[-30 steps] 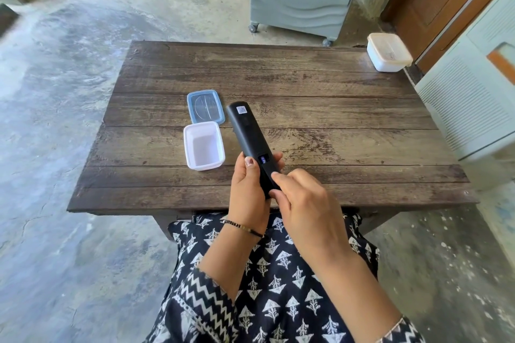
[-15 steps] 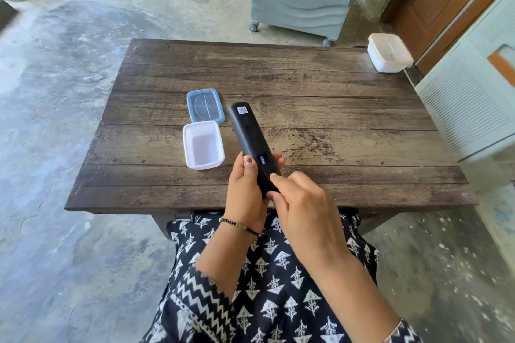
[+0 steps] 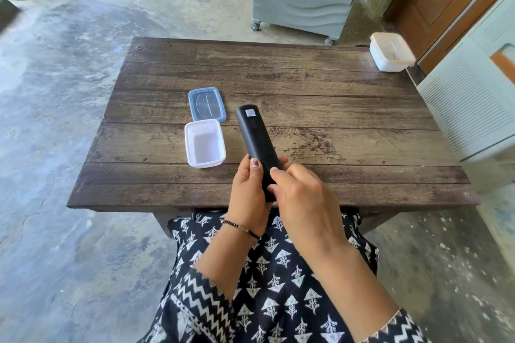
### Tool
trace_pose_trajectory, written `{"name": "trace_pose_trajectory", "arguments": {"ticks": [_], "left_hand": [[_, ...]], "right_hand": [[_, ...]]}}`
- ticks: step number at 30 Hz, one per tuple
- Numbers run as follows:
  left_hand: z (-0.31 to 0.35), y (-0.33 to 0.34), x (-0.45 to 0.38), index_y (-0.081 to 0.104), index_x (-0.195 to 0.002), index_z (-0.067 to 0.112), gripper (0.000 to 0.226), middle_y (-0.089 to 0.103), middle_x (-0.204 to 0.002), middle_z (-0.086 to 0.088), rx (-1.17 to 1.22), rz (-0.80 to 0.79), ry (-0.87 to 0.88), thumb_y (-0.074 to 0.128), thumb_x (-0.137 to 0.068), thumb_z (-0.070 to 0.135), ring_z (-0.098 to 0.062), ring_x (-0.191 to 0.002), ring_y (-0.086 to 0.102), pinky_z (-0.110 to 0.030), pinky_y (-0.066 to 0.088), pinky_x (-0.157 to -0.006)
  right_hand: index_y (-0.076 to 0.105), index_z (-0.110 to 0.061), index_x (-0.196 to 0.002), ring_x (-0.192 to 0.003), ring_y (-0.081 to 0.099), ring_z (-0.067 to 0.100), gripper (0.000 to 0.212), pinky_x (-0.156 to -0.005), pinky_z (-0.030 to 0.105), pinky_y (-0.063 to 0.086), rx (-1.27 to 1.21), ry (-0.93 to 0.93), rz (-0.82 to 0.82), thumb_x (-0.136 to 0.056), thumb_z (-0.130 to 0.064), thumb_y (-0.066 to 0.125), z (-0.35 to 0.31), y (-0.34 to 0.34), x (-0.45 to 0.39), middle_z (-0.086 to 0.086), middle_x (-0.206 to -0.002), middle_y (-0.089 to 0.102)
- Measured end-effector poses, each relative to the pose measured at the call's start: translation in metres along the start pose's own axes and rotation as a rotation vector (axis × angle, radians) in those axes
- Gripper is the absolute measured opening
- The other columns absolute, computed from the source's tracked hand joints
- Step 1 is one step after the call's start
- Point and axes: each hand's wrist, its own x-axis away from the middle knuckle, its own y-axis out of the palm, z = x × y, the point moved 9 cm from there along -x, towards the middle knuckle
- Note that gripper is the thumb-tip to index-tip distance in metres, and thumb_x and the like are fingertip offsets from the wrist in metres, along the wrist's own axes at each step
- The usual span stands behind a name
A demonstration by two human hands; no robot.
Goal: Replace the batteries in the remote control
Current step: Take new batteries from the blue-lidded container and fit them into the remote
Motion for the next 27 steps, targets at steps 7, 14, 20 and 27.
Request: {"name": "trace_pose_trajectory", "arguments": {"ticks": [7, 14, 20, 27], "left_hand": [[-0.0012, 0.0006, -0.0014, 0.051, -0.107, 0.01, 0.028, 0.057, -0.108, -0.022, 0.002, 0.002, -0.043, 0.026, -0.101, 0.021, -0.002, -0.042, 0.051, -0.014, 0.039, -0.038], [0.0002, 0.0014, 0.0003, 0.05, -0.108, 0.008, 0.028, 0.064, -0.099, -0.014, -0.012, -0.022, -0.056, 0.026, -0.101, 0.02, -0.006, -0.051, 0.06, -0.016, 0.042, -0.04], [0.0022, -0.0011, 0.0026, 0.051, -0.111, 0.007, 0.029, 0.065, -0.1, -0.014, -0.025, -0.006, -0.06, 0.026, -0.101, 0.02, -0.008, -0.059, 0.063, -0.016, 0.045, -0.043], [0.001, -0.0015, 0.0042, 0.048, -0.117, 0.004, 0.031, 0.063, -0.09, -0.011, -0.024, -0.007, -0.056, 0.026, -0.101, 0.018, -0.004, -0.046, 0.058, -0.015, 0.041, -0.039]], "right_hand": [[0.067, -0.007, -0.097, -0.074, 0.064, 0.023, 0.019, -0.051, 0.034, 0.057, -0.008, -0.011, -0.02, -0.079, -0.009, 0.07, 0.0018, -0.0006, 0.0014, 0.007, -0.087, 0.065], [0.068, -0.008, -0.092, -0.067, 0.062, 0.022, 0.019, -0.046, 0.03, 0.053, -0.025, 0.007, -0.002, -0.074, -0.01, 0.074, 0.0026, -0.0015, 0.0015, 0.005, -0.077, 0.063], [0.067, -0.009, -0.09, -0.072, 0.062, 0.022, 0.015, -0.049, 0.033, 0.055, -0.028, -0.016, 0.002, -0.077, -0.013, 0.072, 0.0, 0.001, 0.0011, 0.003, -0.08, 0.063], [0.067, -0.006, -0.1, -0.079, 0.06, 0.022, 0.024, -0.055, 0.035, 0.058, -0.064, -0.035, 0.01, -0.077, -0.009, 0.072, 0.0025, 0.0045, 0.0061, 0.004, -0.085, 0.06]]}}
